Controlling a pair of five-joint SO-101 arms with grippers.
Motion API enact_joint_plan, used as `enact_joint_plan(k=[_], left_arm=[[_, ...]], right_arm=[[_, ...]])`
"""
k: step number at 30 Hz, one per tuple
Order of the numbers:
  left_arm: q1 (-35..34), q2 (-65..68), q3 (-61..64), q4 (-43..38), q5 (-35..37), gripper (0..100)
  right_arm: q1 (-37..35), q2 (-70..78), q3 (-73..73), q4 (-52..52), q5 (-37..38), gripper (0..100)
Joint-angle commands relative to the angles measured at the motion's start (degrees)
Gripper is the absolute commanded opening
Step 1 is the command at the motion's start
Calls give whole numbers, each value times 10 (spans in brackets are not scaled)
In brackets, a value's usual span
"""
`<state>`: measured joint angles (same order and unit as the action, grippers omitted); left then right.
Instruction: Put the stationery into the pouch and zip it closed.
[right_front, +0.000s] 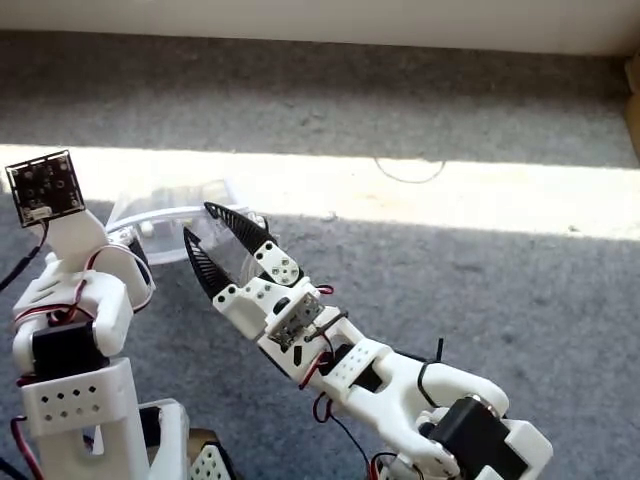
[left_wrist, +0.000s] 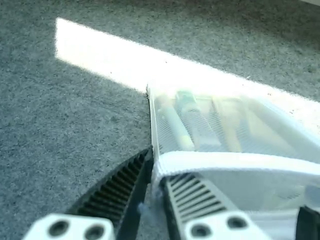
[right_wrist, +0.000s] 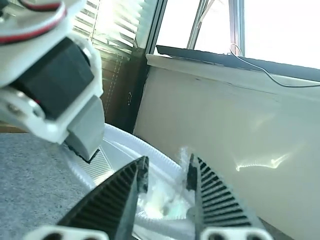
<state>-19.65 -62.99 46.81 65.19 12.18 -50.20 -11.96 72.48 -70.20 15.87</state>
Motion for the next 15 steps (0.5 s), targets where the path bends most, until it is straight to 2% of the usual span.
enact_joint_plan(k=[1,9,15], left_arm=[[7,-8,-7,-13,-3,11],[7,-8,-7,-14,-3,11],[7,-8,-7,-14,-3,11]], right_arm=[[-3,-3,-20,7,7,124],[-3,-65,0,22,7,124],[-3,-184,20,182,-4,124]])
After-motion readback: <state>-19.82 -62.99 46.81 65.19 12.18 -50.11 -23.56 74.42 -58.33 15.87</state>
